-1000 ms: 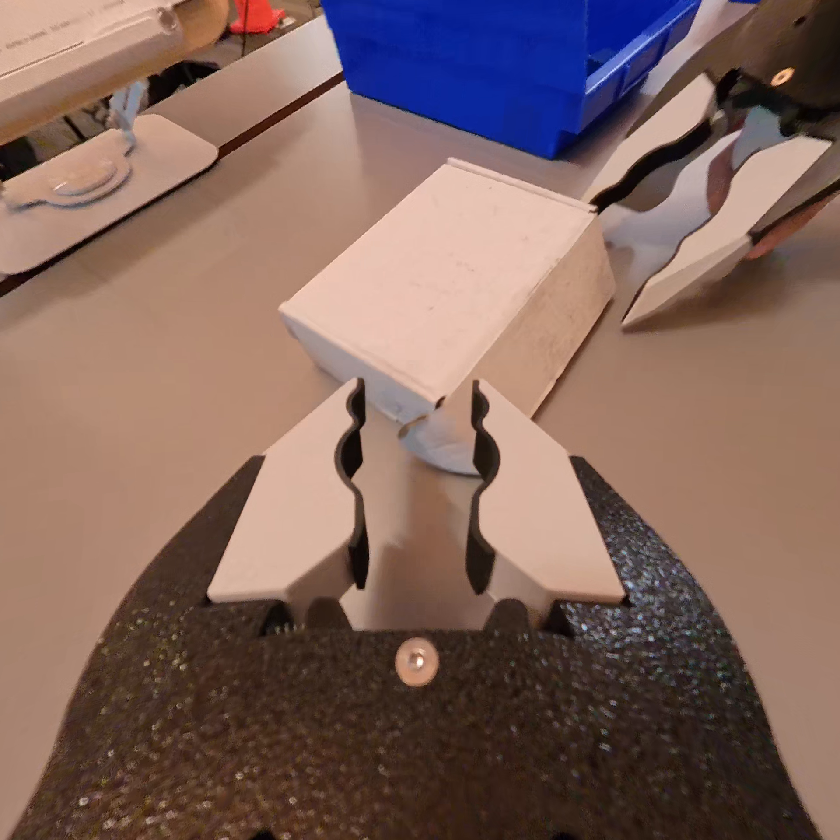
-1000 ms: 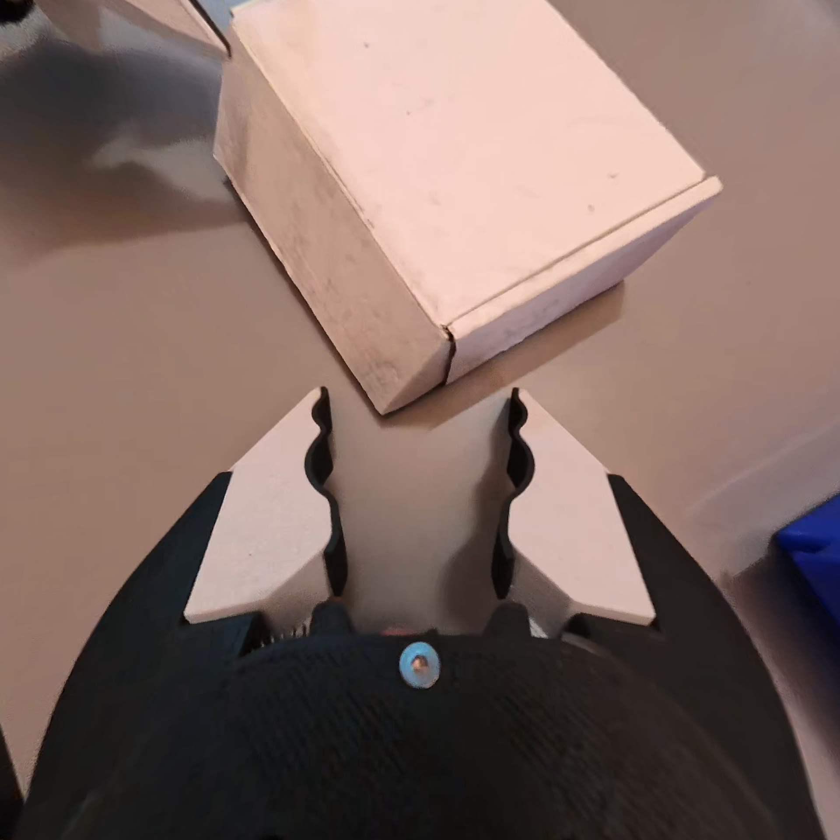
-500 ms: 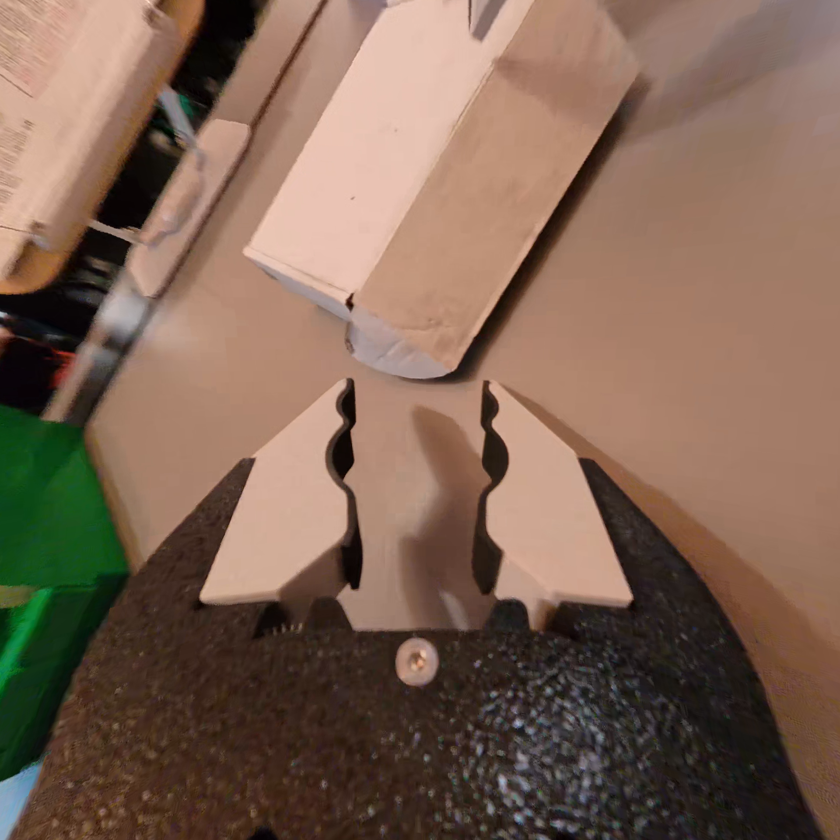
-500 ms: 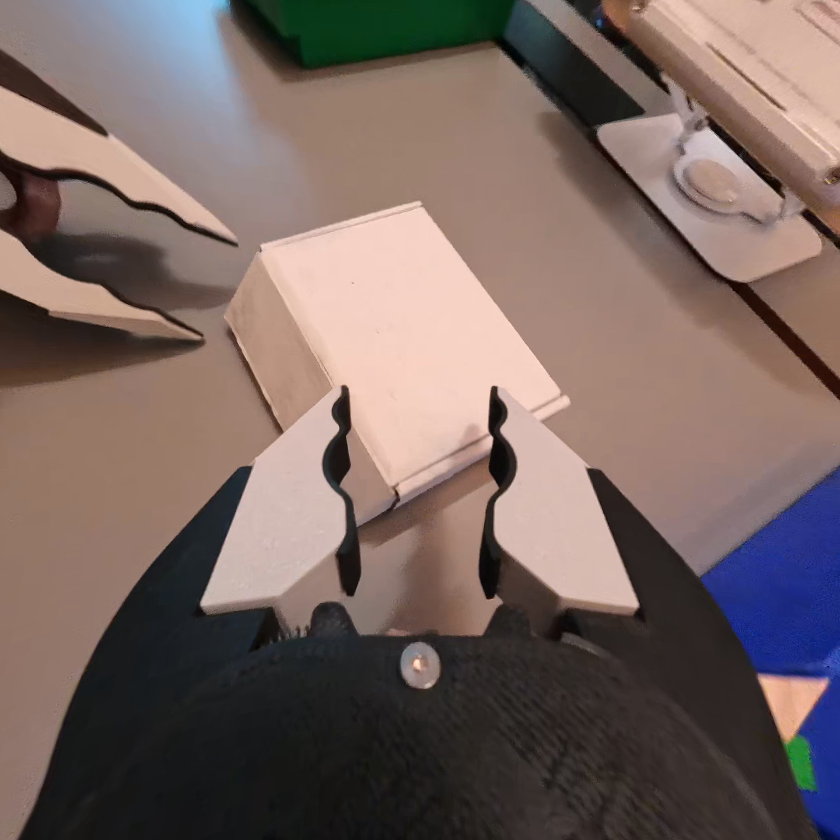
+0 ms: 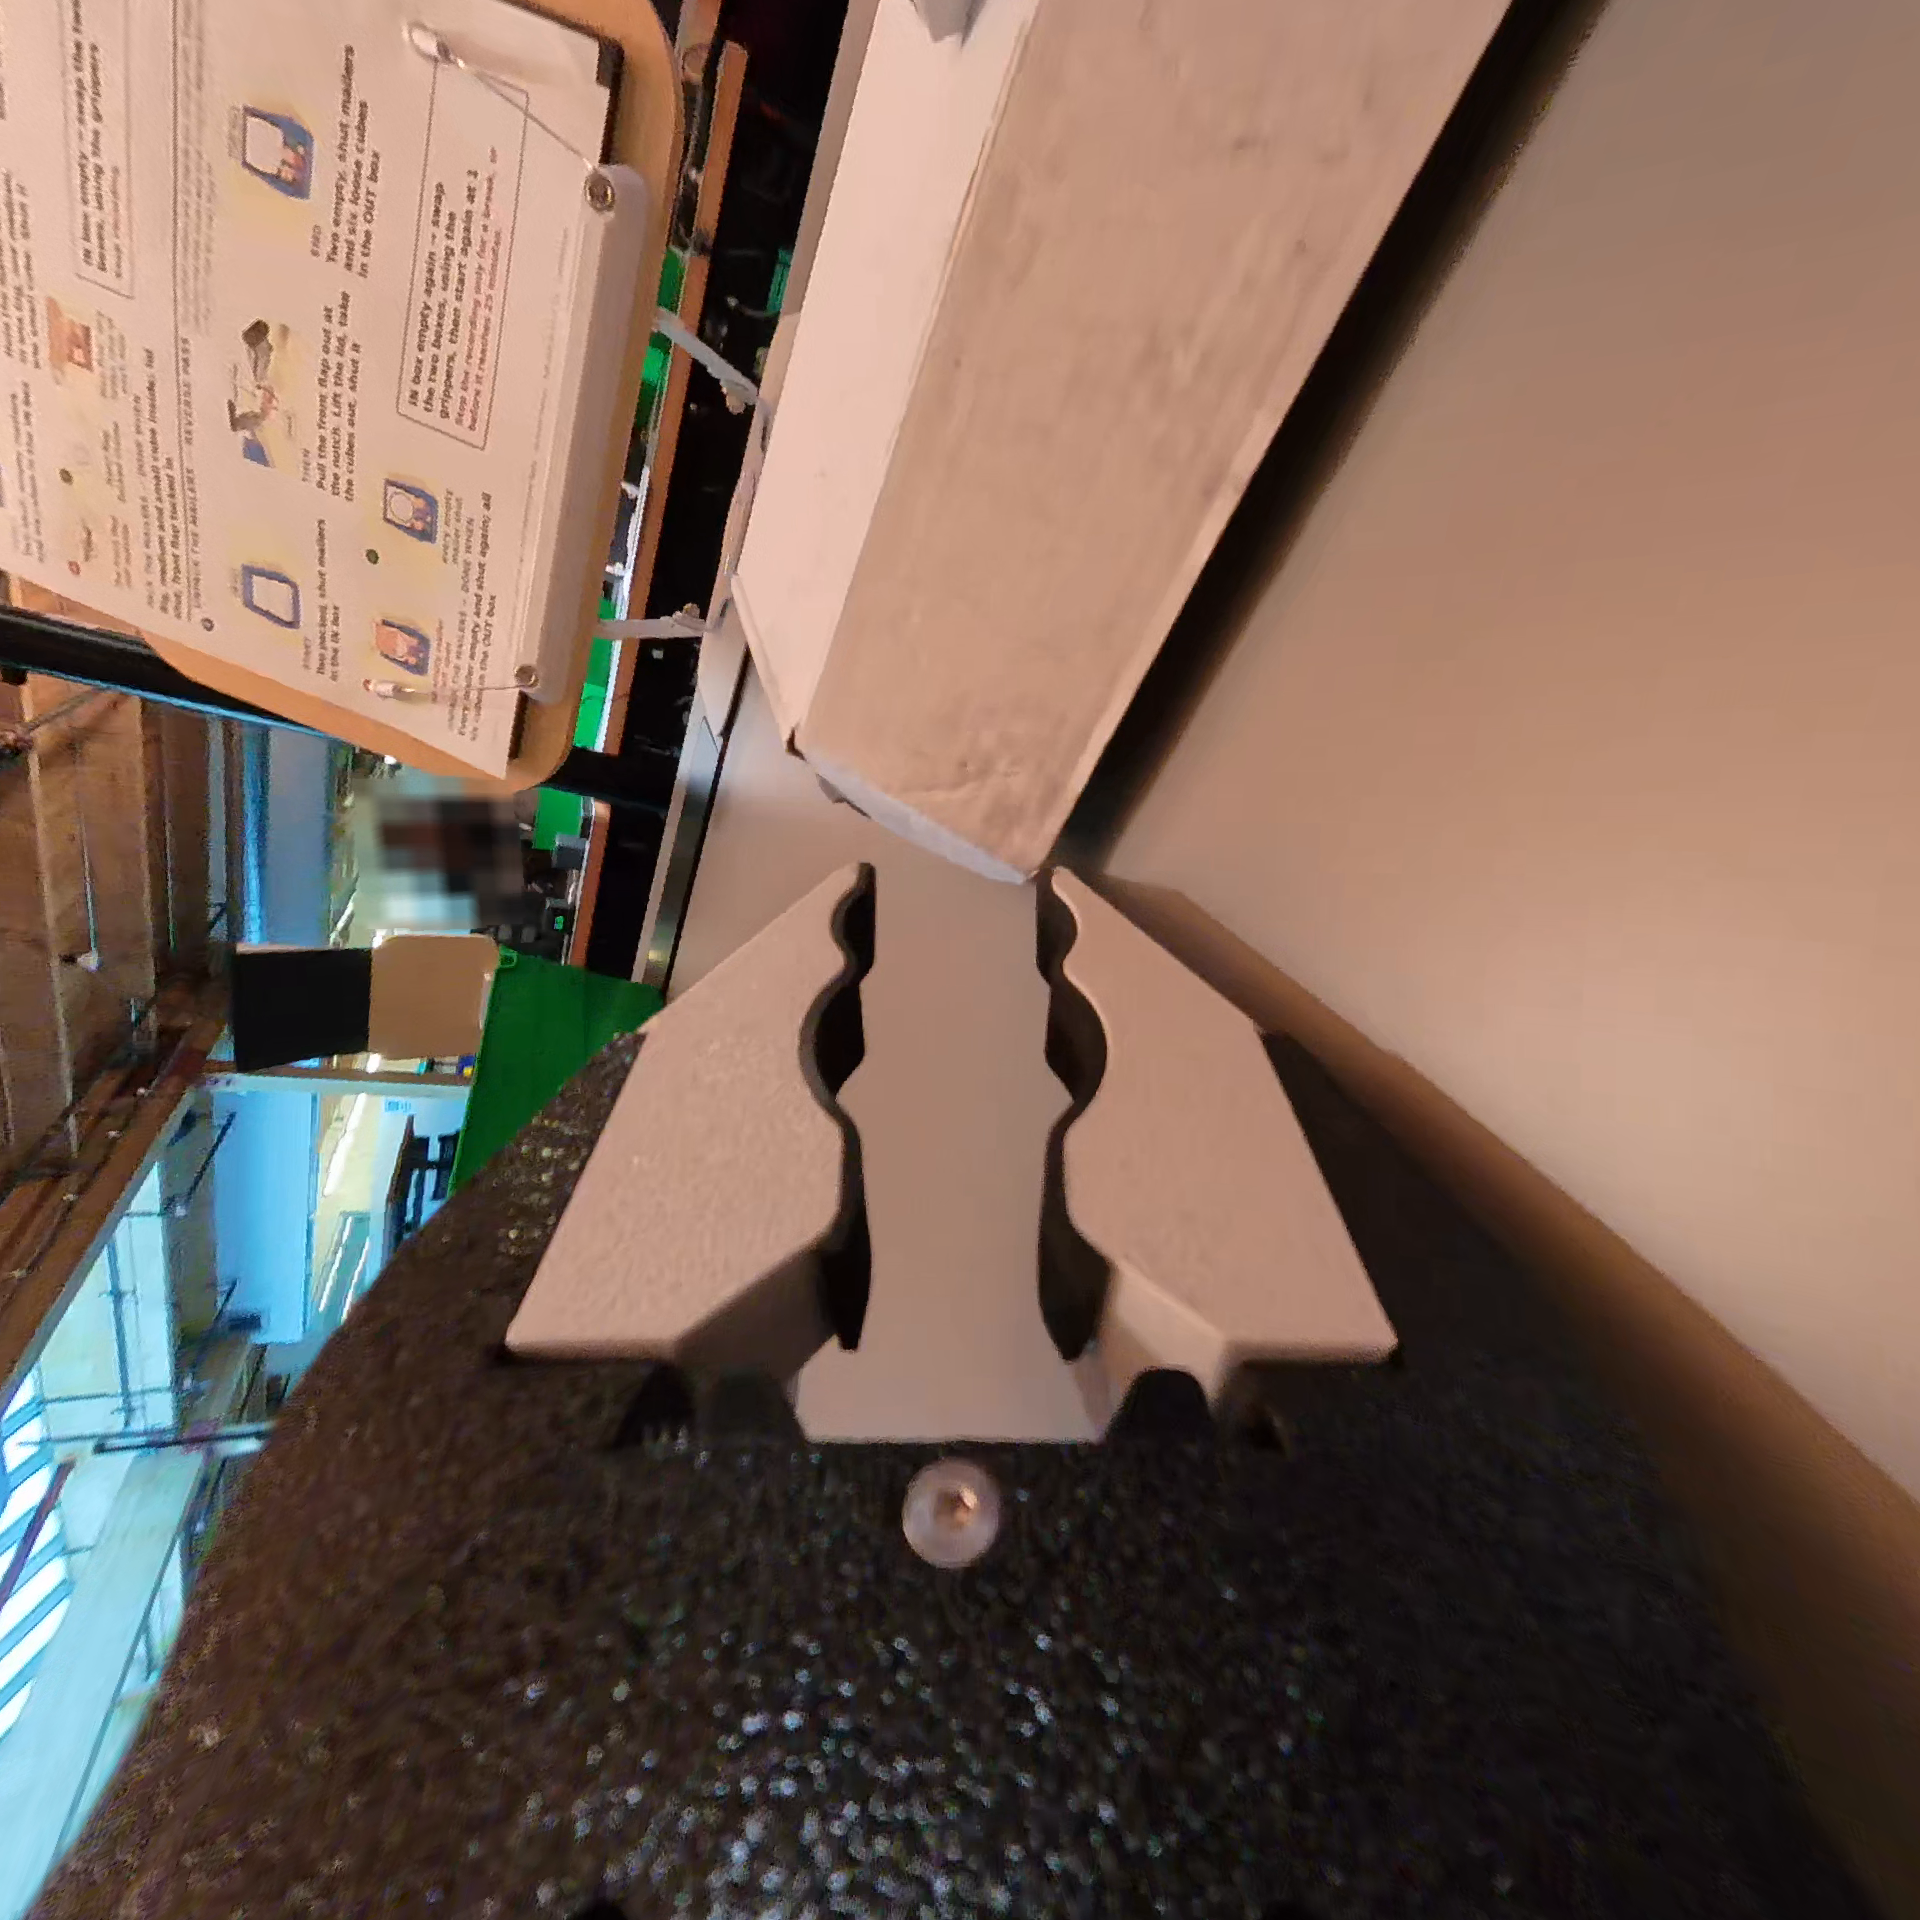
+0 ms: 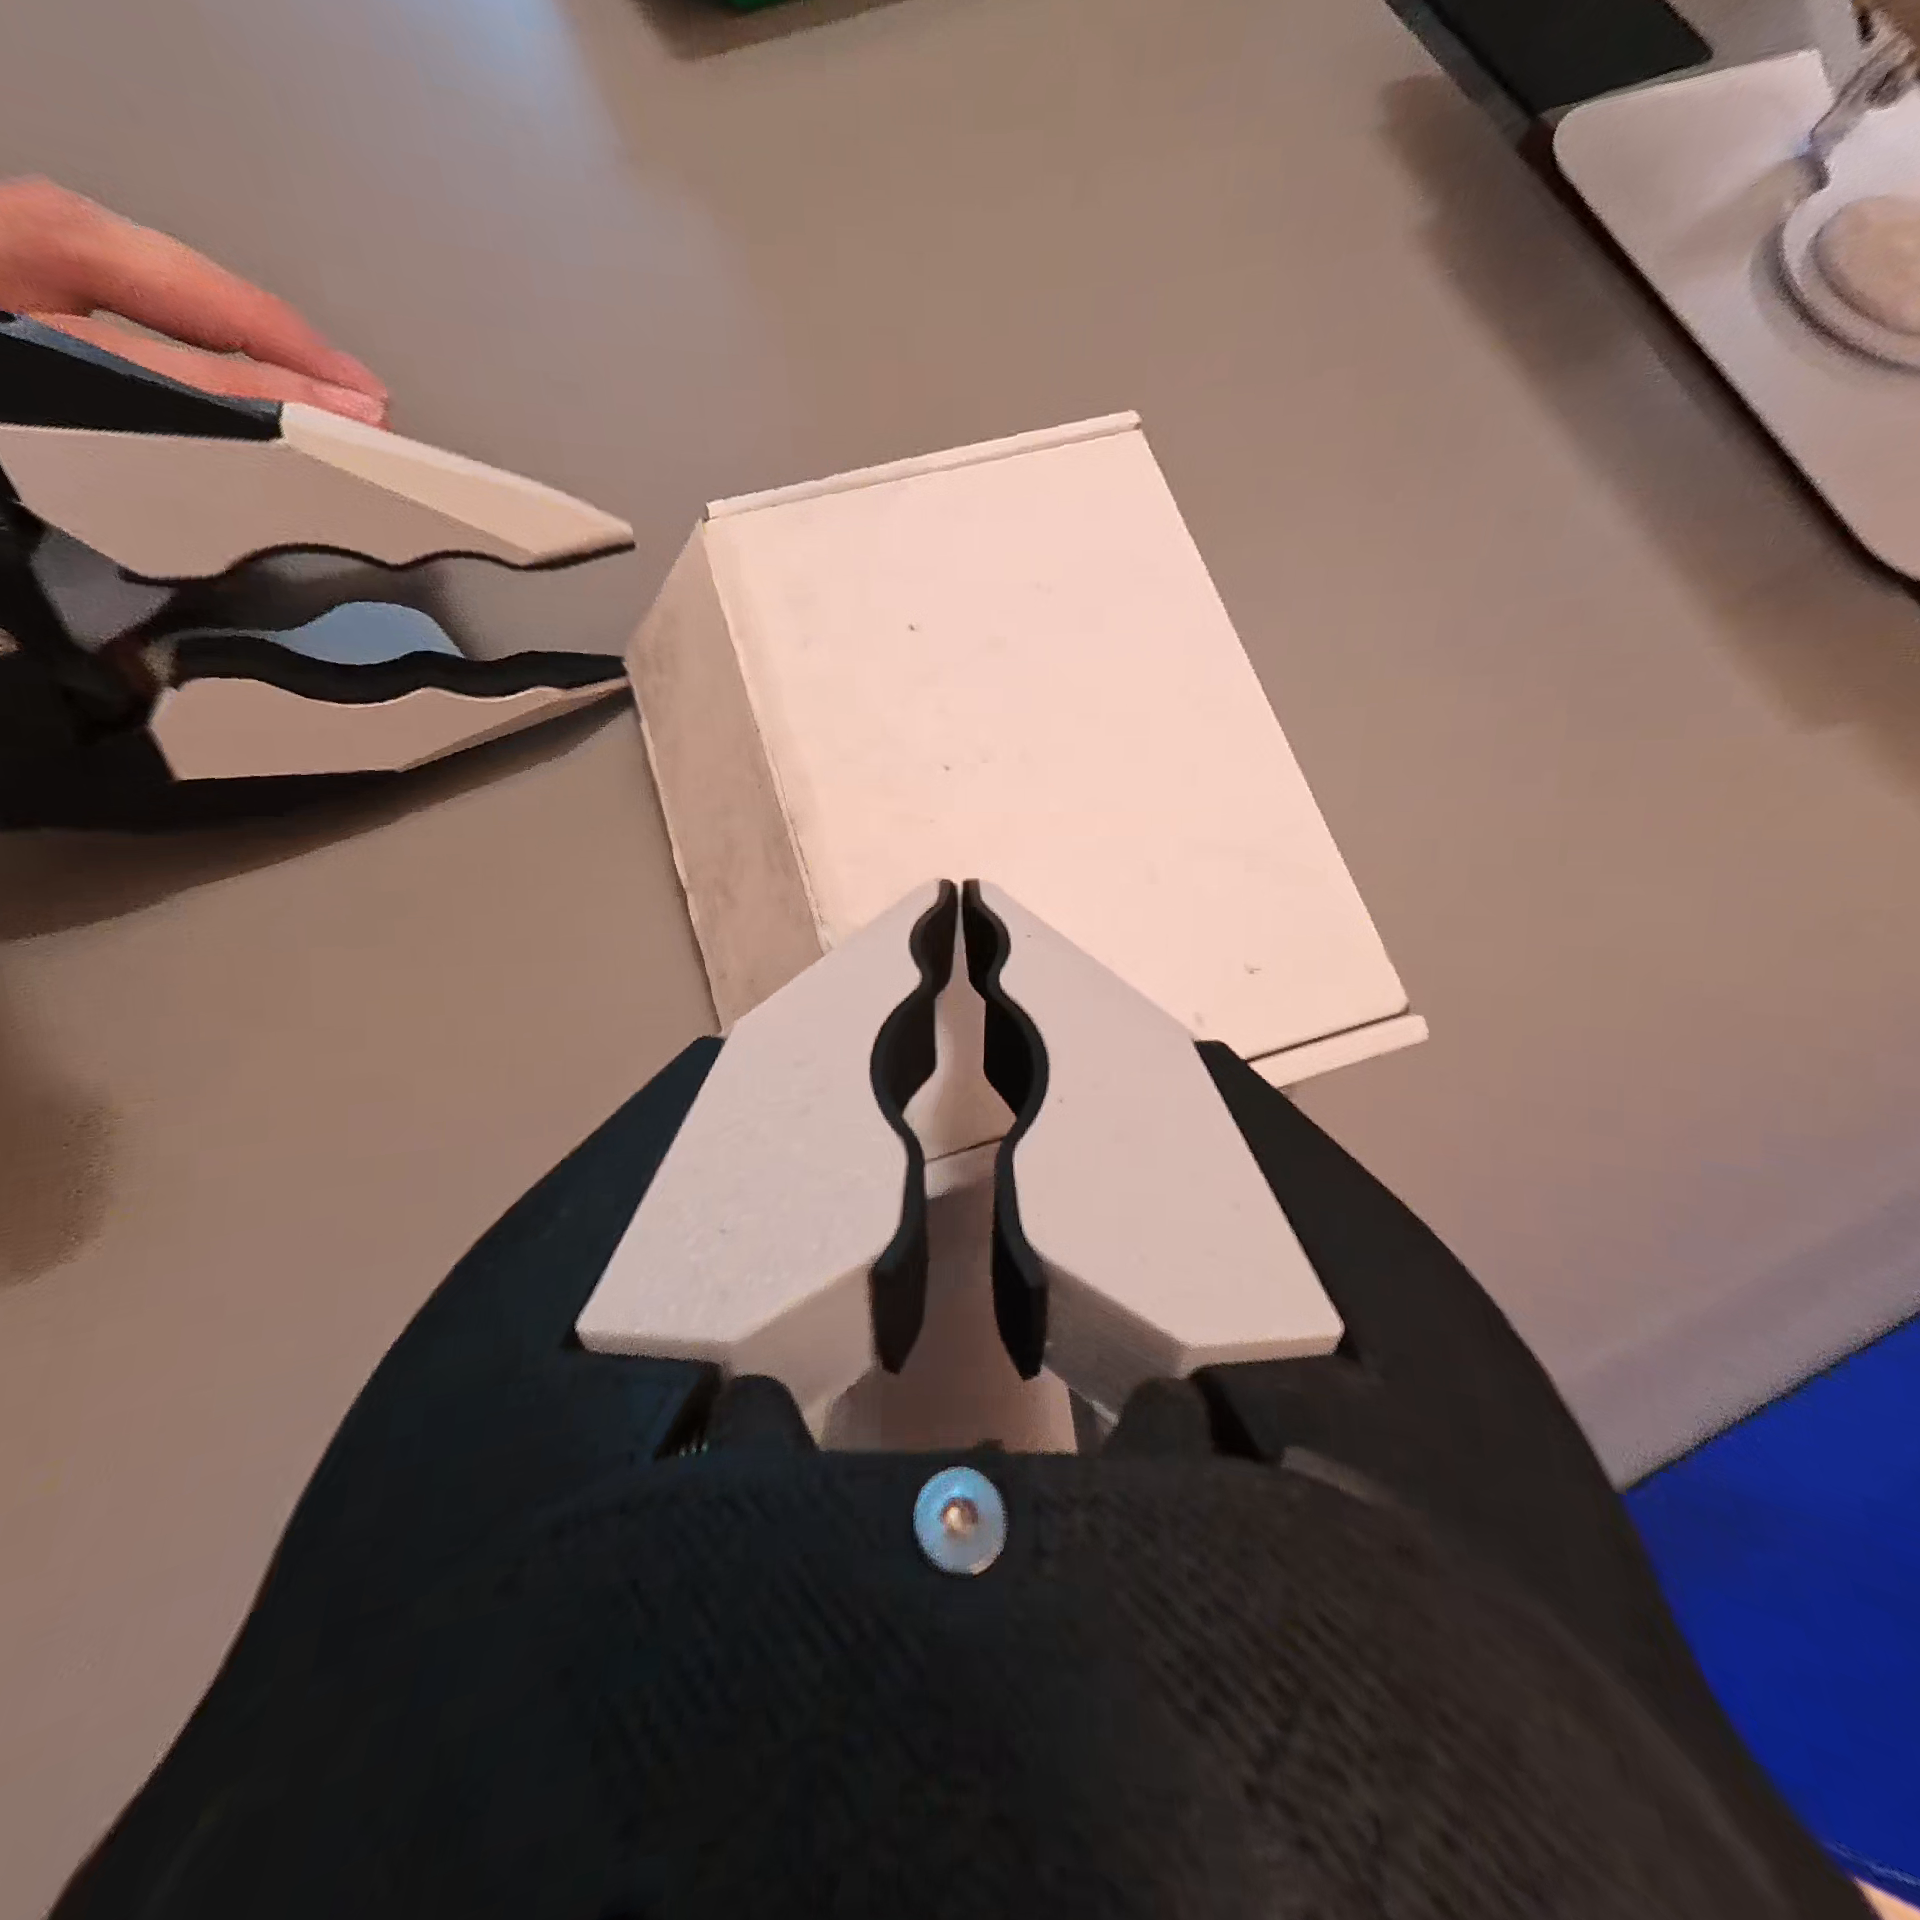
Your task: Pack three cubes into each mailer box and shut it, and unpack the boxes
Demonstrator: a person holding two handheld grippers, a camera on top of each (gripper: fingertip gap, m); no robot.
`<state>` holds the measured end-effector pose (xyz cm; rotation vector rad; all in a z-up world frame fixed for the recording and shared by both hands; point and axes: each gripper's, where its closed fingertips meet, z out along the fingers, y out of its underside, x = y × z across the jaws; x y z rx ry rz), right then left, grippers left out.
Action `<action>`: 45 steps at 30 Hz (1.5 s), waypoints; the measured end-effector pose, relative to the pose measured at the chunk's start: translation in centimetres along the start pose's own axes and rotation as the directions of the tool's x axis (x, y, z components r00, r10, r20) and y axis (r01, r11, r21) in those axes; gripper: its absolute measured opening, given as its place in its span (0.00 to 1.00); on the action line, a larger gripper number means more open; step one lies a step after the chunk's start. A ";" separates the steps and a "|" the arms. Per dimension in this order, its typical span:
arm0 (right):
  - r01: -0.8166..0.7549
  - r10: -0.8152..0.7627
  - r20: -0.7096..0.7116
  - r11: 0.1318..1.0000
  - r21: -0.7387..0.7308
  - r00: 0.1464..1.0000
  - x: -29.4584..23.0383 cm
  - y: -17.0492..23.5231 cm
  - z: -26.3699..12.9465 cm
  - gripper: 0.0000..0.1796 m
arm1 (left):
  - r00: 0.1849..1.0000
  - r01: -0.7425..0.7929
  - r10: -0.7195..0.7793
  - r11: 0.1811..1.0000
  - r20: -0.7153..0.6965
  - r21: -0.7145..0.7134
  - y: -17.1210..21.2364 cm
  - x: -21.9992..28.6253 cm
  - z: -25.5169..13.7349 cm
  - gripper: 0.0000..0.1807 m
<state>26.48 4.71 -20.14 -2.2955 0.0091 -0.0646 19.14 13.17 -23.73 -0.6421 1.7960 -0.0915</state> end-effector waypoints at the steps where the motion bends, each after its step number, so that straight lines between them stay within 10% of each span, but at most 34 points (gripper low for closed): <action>1: -0.037 0.037 0.020 0.999 0.002 0.999 0.1 0.0 0.0 0.00 | 1.000 -0.007 0.007 1.000 -0.007 0.014 -0.1 0.0 0.2 0.14; 8: -0.088 0.089 0.061 0.996 -0.011 0.994 0.5 0.1 -0.4 0.00 | 0.999 -0.036 0.040 0.991 -0.031 0.131 -0.6 0.0 0.4 0.14; 14: 0.142 -0.122 -0.386 0.990 0.022 0.914 7.2 -3.0 -2.9 0.00 | 0.998 -0.045 0.051 0.990 -0.038 0.135 -0.5 0.3 0.3 0.09; 19: 0.270 -0.395 -0.334 0.892 -0.363 0.856 9.1 1.4 -0.6 0.00 | 0.998 -0.043 0.049 0.990 -0.043 0.132 -0.5 0.4 0.3 0.09; 27: 0.299 -0.426 -0.321 0.877 -0.376 0.846 10.0 1.1 -0.1 0.00 | 0.999 0.035 -0.028 0.984 -0.039 0.173 -1.1 -0.6 0.4 0.21; 45: 0.249 -0.421 -0.447 0.885 -0.394 0.789 9.9 1.2 -0.2 0.00 | 0.930 0.343 -0.324 0.935 -0.175 0.091 -2.1 -1.0 0.0 0.01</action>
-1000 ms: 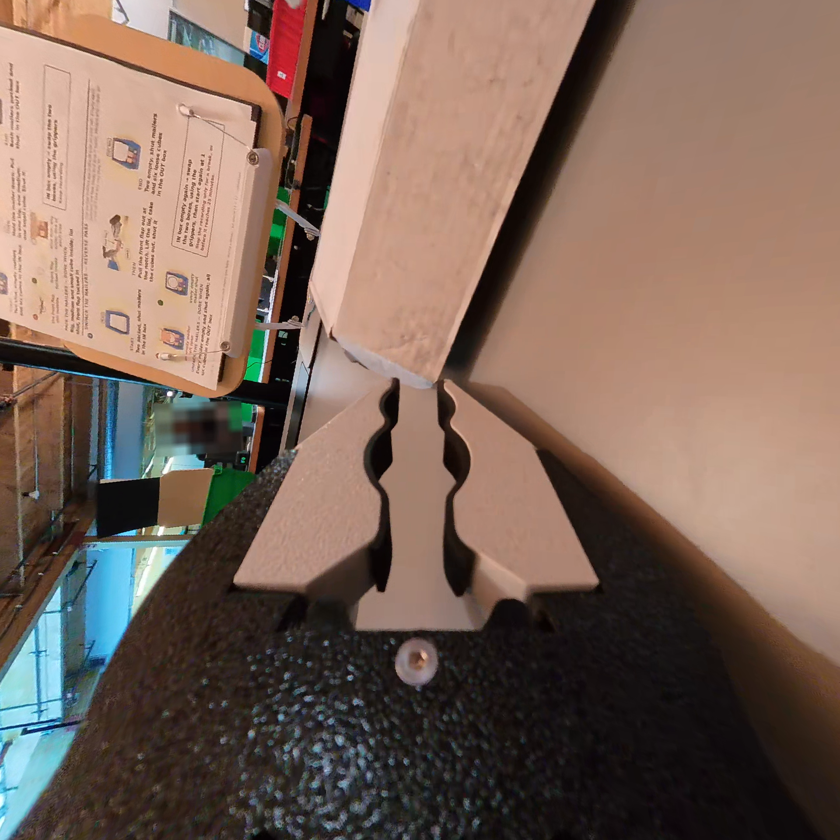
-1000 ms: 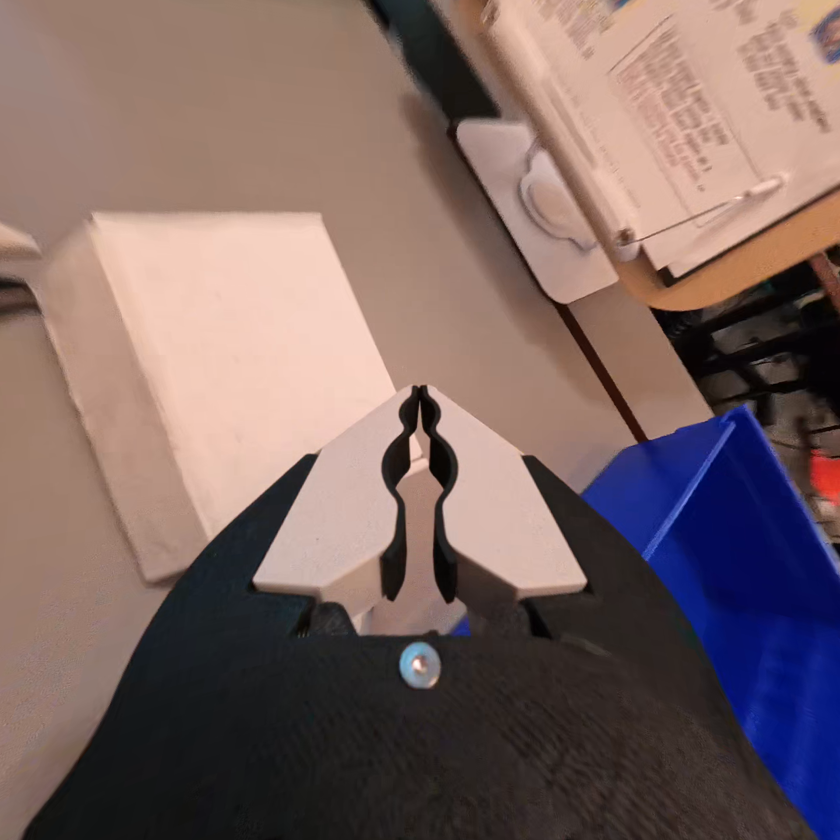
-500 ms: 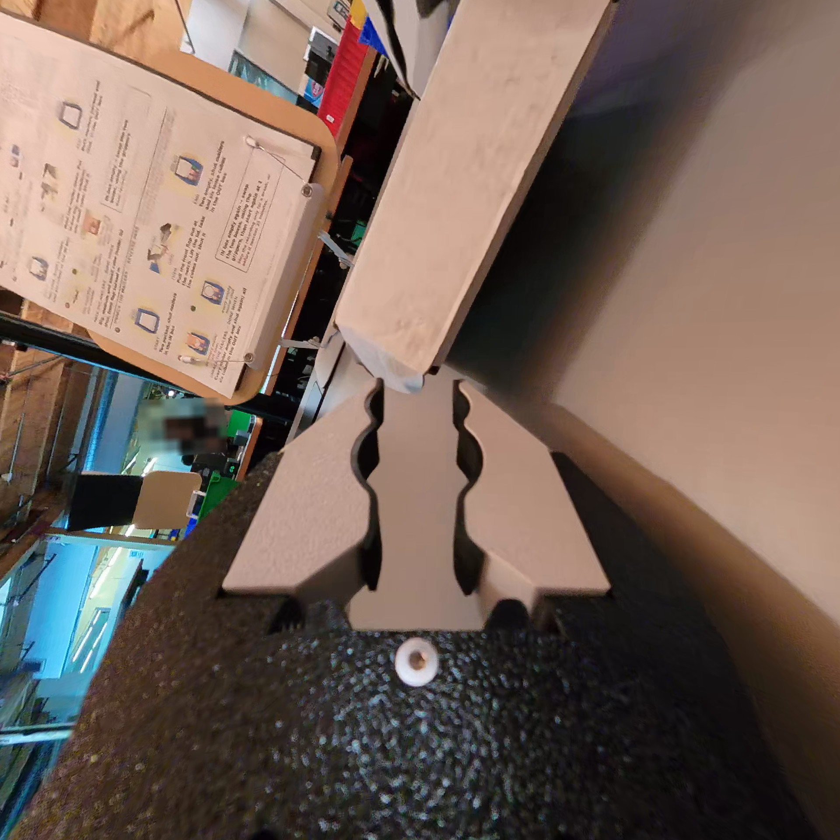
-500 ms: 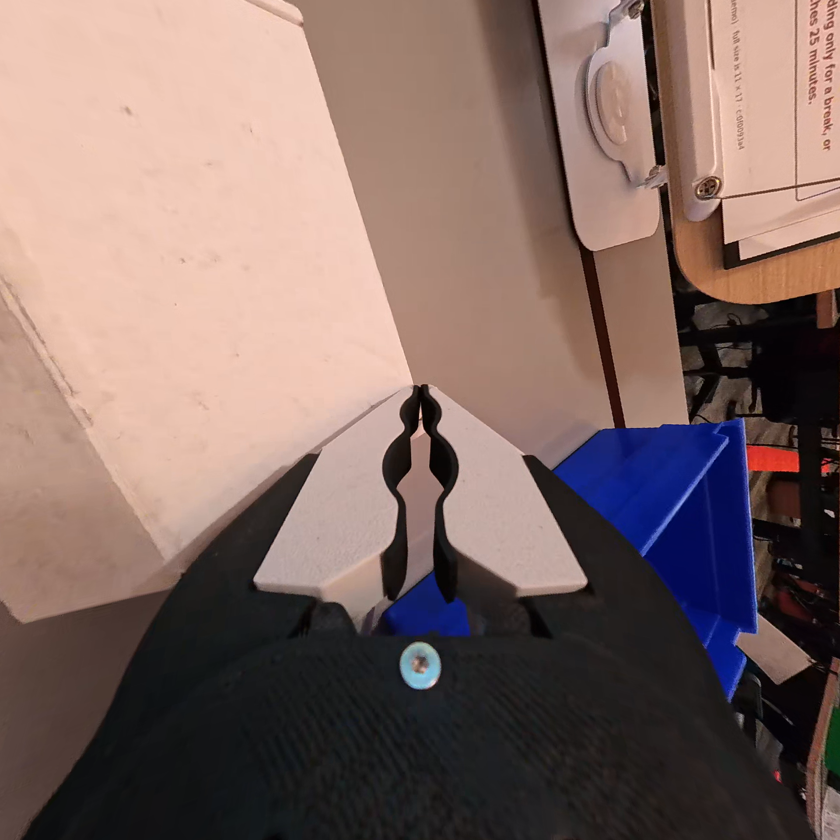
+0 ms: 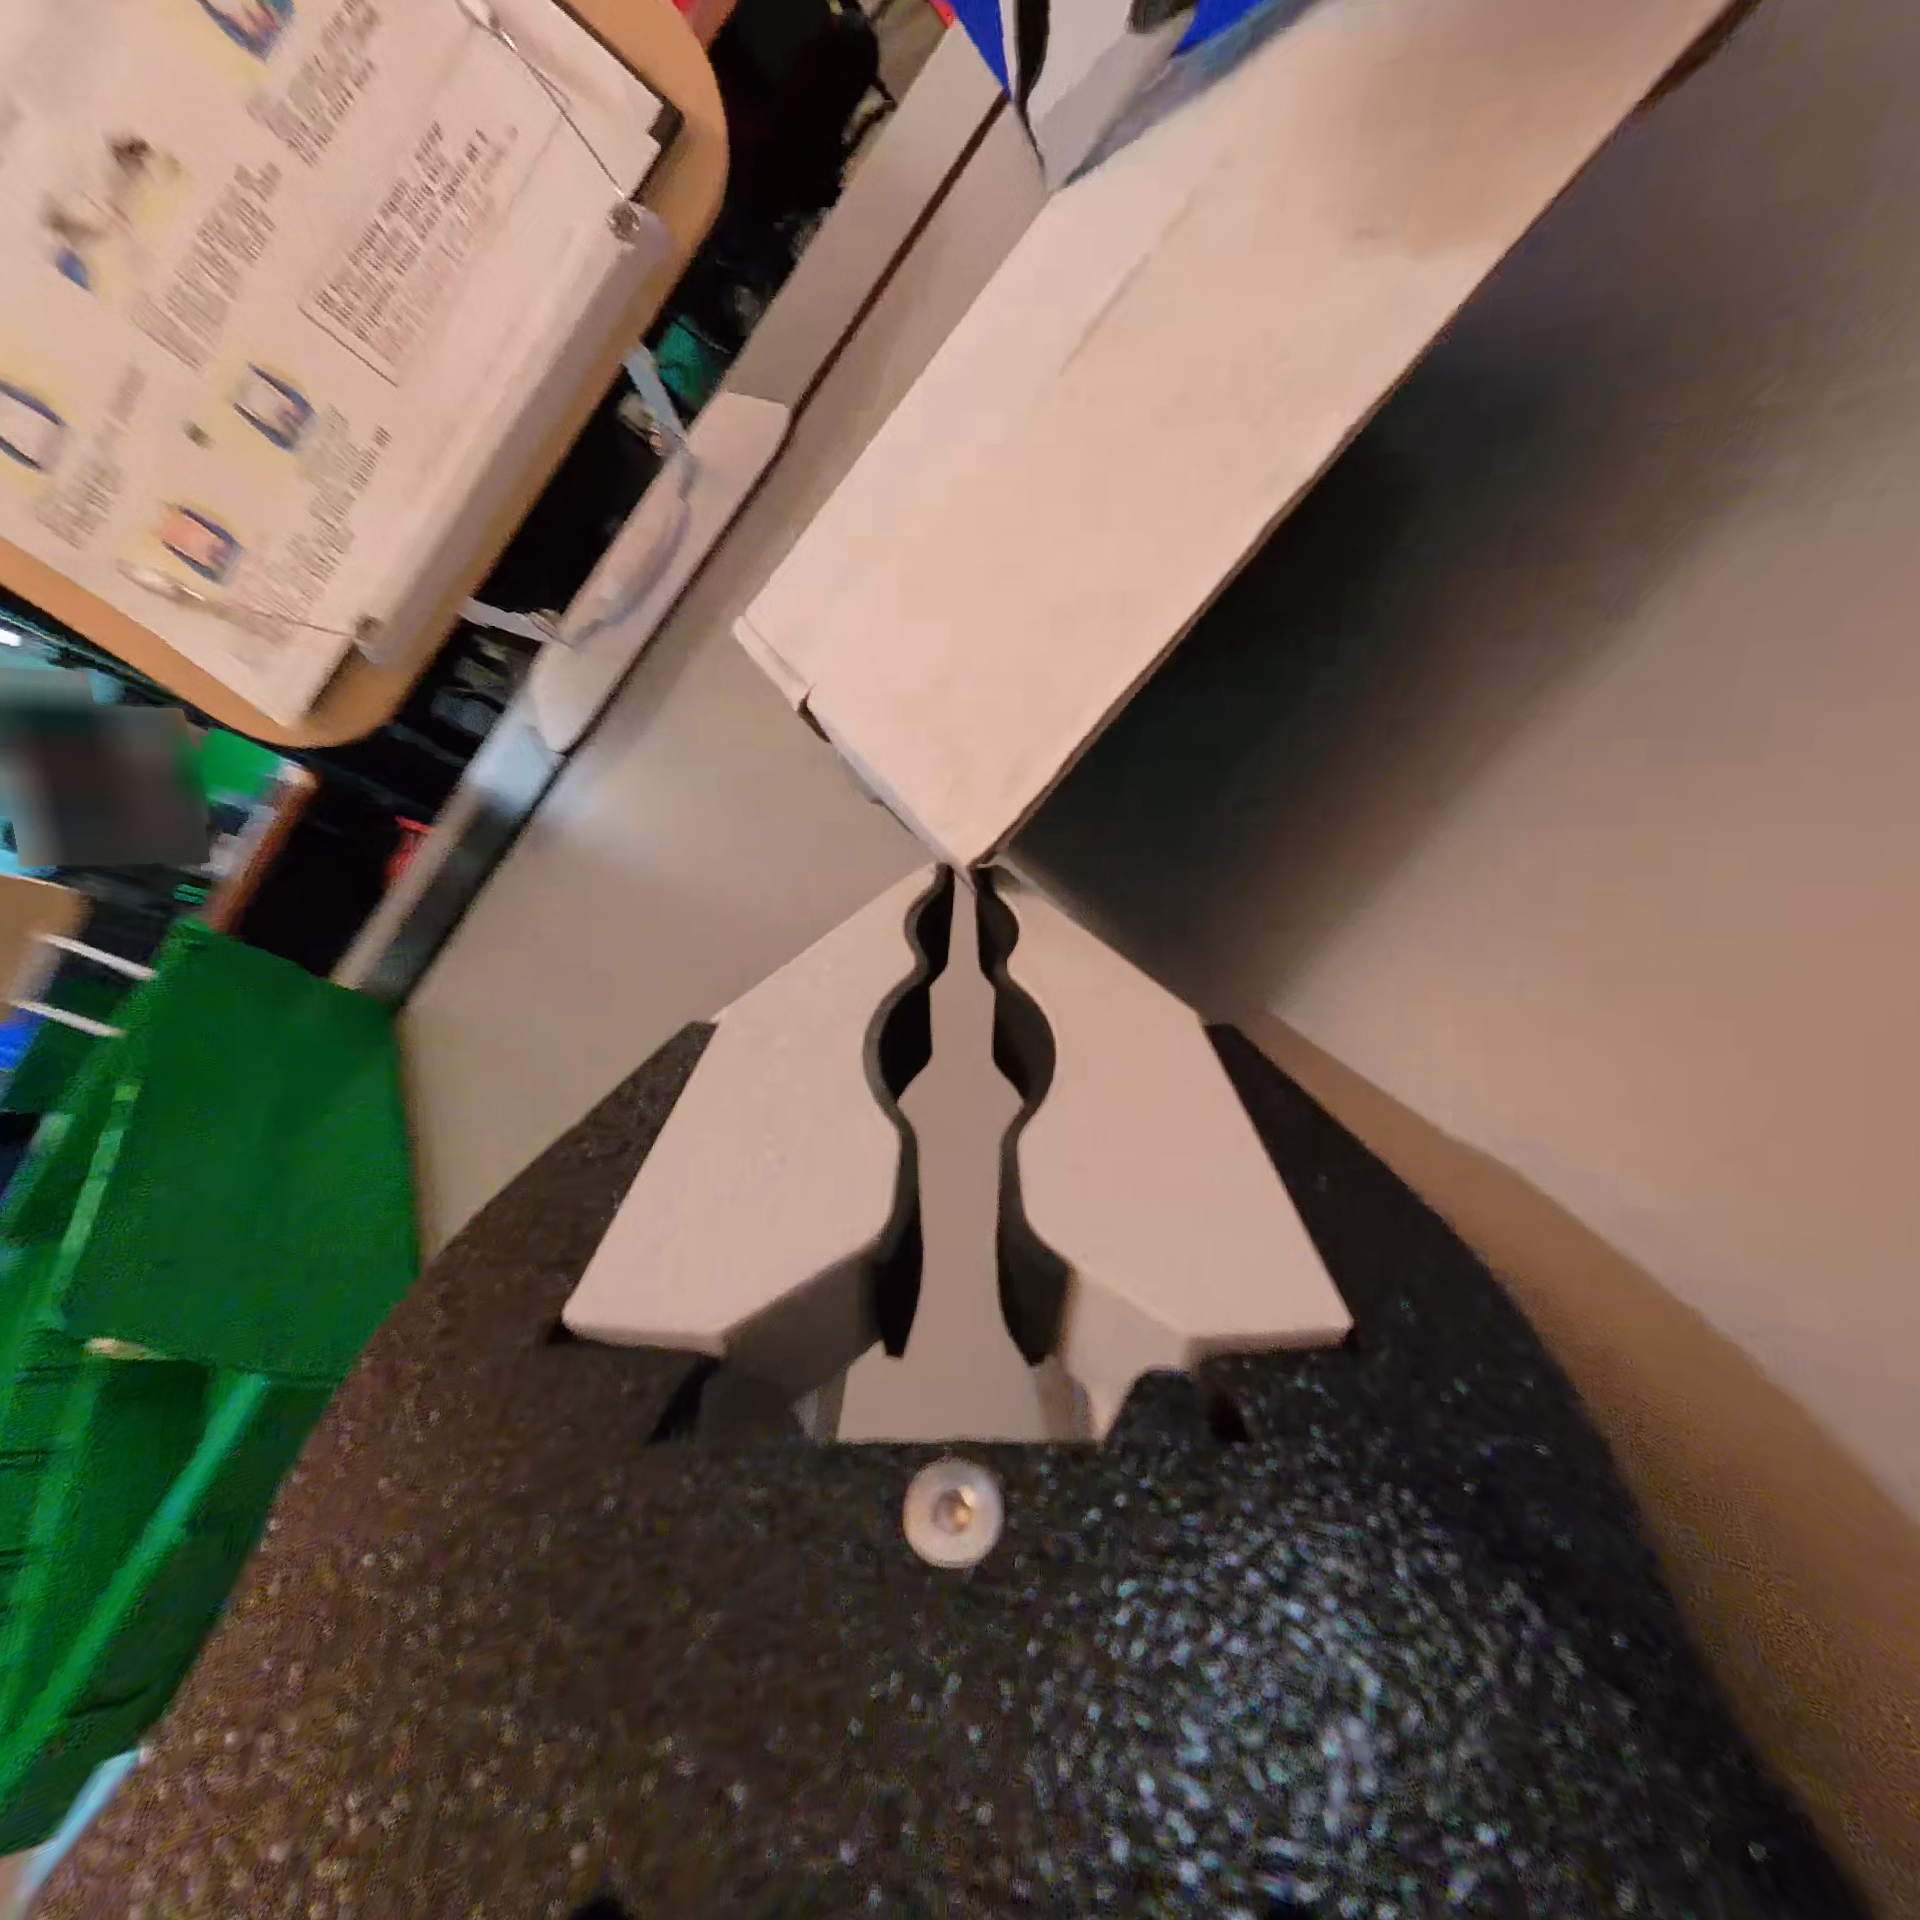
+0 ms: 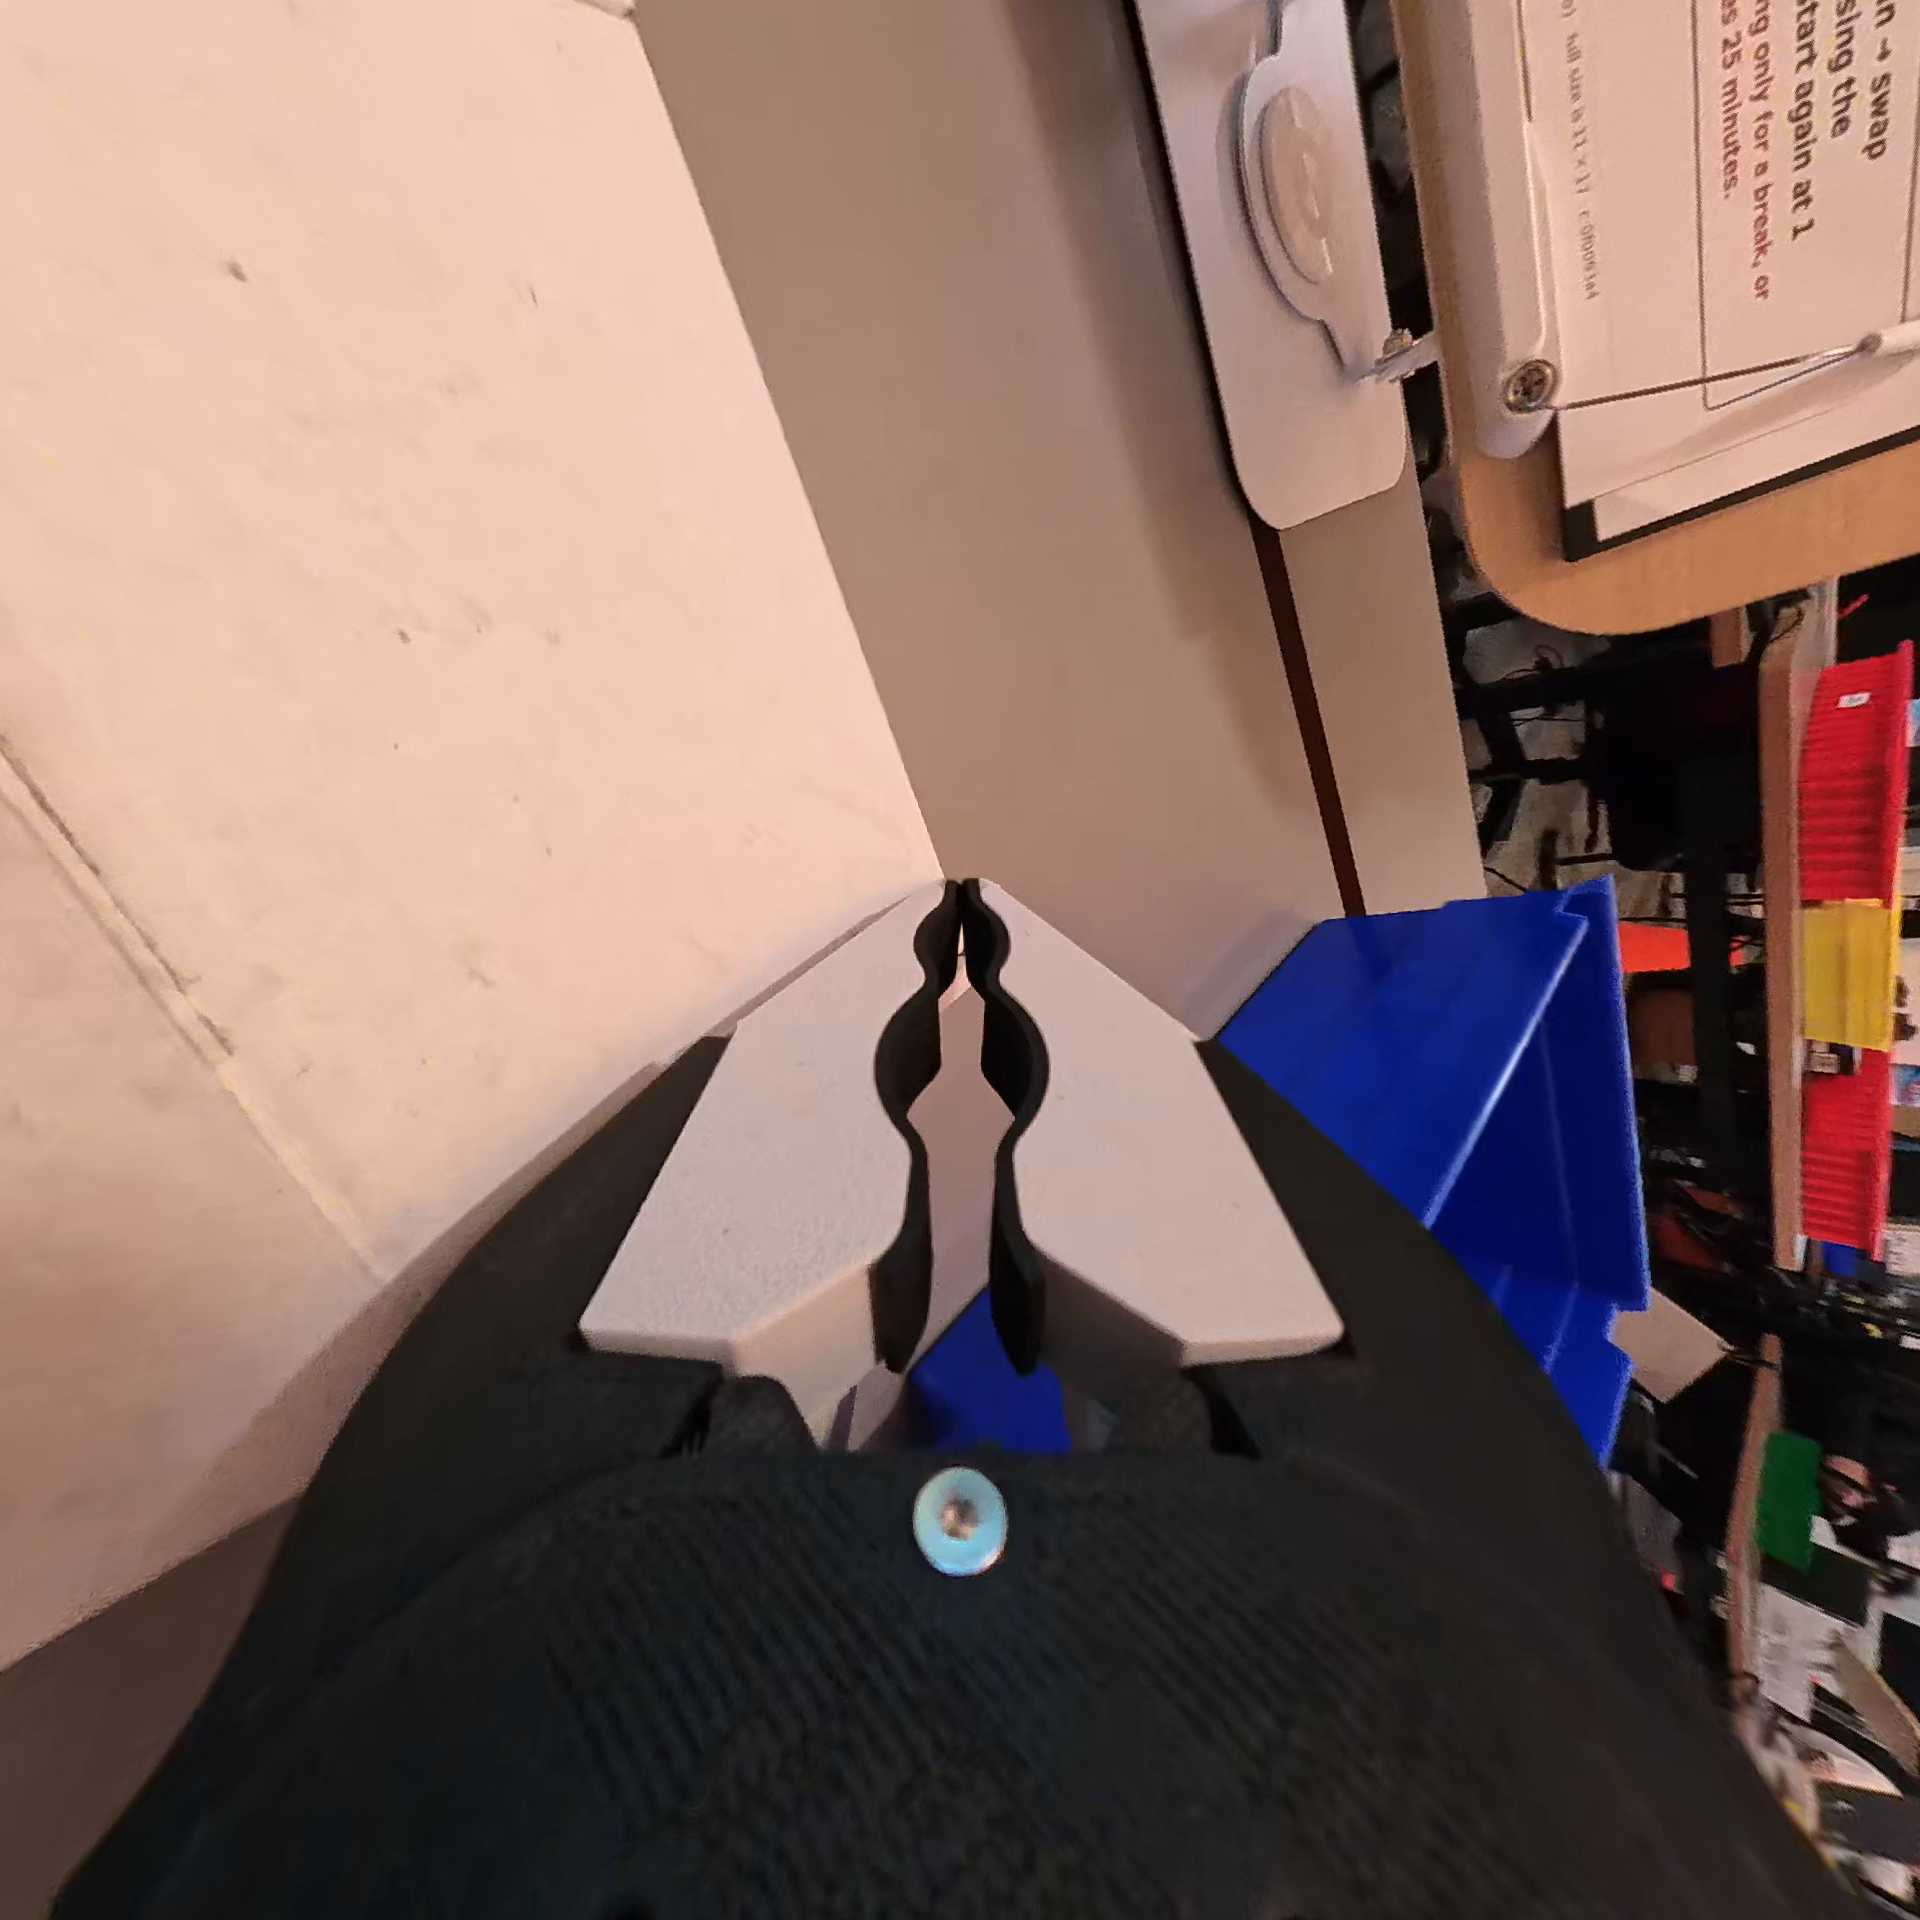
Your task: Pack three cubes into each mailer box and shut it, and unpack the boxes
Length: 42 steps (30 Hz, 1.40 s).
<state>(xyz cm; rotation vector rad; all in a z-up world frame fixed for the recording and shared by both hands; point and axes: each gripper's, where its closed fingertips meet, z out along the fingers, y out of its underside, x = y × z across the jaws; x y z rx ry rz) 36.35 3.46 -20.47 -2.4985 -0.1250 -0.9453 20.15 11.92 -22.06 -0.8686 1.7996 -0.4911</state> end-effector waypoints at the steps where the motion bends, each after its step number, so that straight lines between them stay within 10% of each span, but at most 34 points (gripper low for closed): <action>1: 0.014 -0.014 0.000 1.000 -0.009 1.000 0.0 0.0 0.0 0.00 | 0.999 0.041 -0.041 0.999 -0.032 0.002 -0.2 0.3 -0.3 0.01; 23: 0.076 -0.072 0.068 0.996 -0.056 0.995 -0.1 -0.1 0.2 0.00 | 0.984 0.088 -0.071 0.991 -0.166 0.100 -0.9 0.6 -0.5 0.11; 31: 0.069 -0.065 0.071 0.996 -0.050 0.995 -0.1 -0.1 0.3 0.00 | 0.680 0.636 -0.461 0.758 -0.570 0.146 -4.2 -1.1 -3.4 0.35; 42: 0.077 -0.073 0.077 0.996 -0.046 0.994 -0.1 -0.1 0.3 0.00 | 0.531 0.646 -0.478 0.763 -0.700 -0.032 -3.4 -0.8 1.0 0.35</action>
